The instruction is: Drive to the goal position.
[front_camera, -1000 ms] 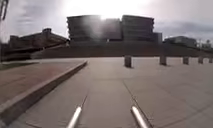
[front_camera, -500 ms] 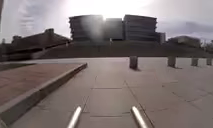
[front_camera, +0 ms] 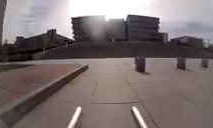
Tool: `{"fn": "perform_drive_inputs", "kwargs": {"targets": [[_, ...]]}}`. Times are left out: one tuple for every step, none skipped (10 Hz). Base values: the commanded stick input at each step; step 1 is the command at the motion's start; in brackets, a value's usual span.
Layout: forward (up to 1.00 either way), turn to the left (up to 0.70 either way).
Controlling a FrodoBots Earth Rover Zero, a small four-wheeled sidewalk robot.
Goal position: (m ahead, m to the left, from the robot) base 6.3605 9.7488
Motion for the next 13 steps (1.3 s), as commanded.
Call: {"fn": "perform_drive_inputs", "kwargs": {"targets": [[1.00, 0.00], [1.00, 0.00], [1.00, 0.00], [1.00, 0.00], [1.00, 0.00], [1.00, 0.00], [1.00, 0.00], [1.00, 0.00], [1.00, 0.00], [1.00, 0.00], [1.00, 0.00], [1.00, -0.18], [1.00, -0.27]]}}
